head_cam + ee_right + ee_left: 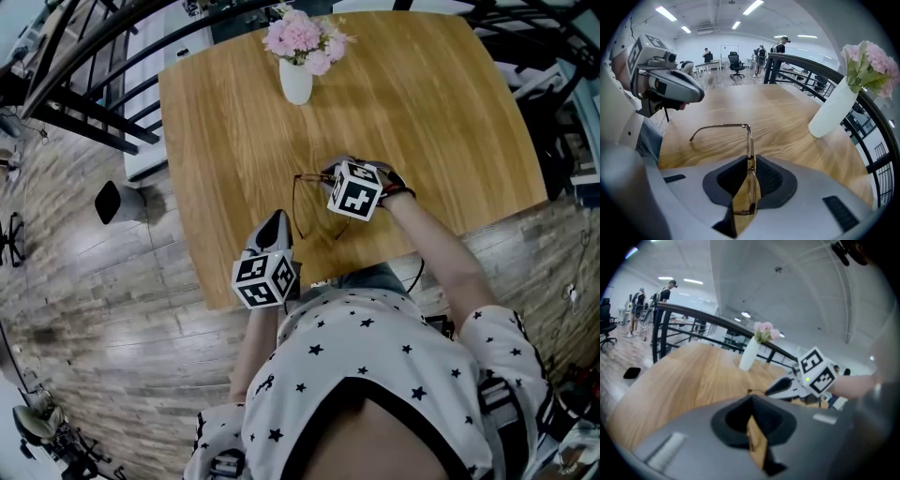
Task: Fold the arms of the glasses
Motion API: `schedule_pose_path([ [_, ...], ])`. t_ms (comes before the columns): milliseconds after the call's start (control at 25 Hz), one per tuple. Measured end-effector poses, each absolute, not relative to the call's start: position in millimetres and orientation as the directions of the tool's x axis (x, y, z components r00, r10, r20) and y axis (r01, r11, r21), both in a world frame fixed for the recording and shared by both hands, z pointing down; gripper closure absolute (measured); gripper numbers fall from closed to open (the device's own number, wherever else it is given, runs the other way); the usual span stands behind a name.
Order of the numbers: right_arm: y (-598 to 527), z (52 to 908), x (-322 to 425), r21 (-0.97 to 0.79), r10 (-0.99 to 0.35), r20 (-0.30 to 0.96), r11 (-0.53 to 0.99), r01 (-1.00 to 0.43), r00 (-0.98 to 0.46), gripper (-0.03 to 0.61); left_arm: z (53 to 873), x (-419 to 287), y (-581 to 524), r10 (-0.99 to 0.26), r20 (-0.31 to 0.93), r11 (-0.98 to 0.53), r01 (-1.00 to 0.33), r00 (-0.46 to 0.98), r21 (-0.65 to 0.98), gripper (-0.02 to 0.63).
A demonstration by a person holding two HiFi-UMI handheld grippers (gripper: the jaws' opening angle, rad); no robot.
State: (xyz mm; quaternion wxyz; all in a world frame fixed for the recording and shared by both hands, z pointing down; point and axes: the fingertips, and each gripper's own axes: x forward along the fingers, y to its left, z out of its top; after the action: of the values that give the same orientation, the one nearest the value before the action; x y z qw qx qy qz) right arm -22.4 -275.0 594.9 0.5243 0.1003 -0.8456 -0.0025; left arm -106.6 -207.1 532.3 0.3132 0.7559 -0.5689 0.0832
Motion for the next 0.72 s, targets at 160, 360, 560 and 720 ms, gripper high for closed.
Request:
schedule_pose_path([
  [160,-275,601,-20,0.103,-0.160,0.894,0.982,-0.156,-0.418,0.557,533,-106,-210,-0.808,0.483,-0.156,-0.912,0.338,0.379,0.606],
  [360,-275,600,-20,0.110,-0.170,0.892,0.981,-0.162,-0.419,0.557,533,-107,-209,-0.808,0.483,-0.154,-0.912,0.338,0.381,0.606],
  [560,-271,599,-20,0.107,-0.179,0.884,0.977,-0.187,-0.431,0.556,532,-108,-205,-0.812,0.477,-0.155,-0.912,0.337,0.380,0.606],
  [720,-271,591,-21,0.123,-0.219,0.866,0.965,-0.233,-0.450,0.557,531,-111,-200,-0.815,0.475,-0.152,-0.913,0.333,0.378,0.606],
])
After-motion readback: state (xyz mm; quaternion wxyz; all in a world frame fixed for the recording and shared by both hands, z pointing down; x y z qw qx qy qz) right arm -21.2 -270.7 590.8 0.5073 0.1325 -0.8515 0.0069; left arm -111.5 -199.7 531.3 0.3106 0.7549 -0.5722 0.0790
